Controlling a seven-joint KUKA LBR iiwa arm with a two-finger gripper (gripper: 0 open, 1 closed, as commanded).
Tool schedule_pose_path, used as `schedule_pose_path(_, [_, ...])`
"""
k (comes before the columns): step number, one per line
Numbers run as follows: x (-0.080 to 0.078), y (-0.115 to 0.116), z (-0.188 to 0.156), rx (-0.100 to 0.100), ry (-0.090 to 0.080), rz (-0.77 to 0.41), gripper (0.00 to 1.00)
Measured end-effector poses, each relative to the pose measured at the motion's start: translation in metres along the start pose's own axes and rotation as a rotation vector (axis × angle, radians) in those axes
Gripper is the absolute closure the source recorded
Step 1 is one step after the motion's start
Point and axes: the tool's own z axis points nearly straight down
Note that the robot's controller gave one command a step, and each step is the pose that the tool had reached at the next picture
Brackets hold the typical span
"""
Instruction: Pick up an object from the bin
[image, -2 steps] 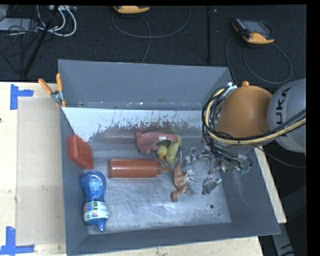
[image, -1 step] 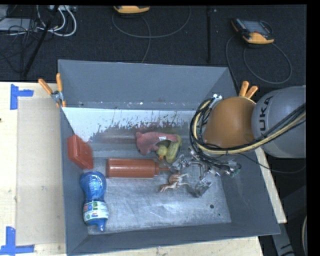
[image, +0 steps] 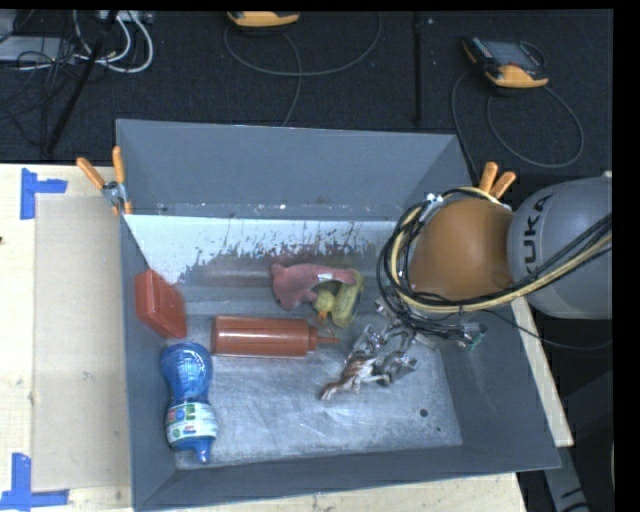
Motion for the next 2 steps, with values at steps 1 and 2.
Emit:
schedule_pose_path(1, [0.0019, -0.0004, -0.0017, -0.001, 0.001, -0.019, 1.0])
schedule_pose_path(2, [0.0039, 0.0005, -0.0057, -0.008, 0.01, -0.03, 1.0])
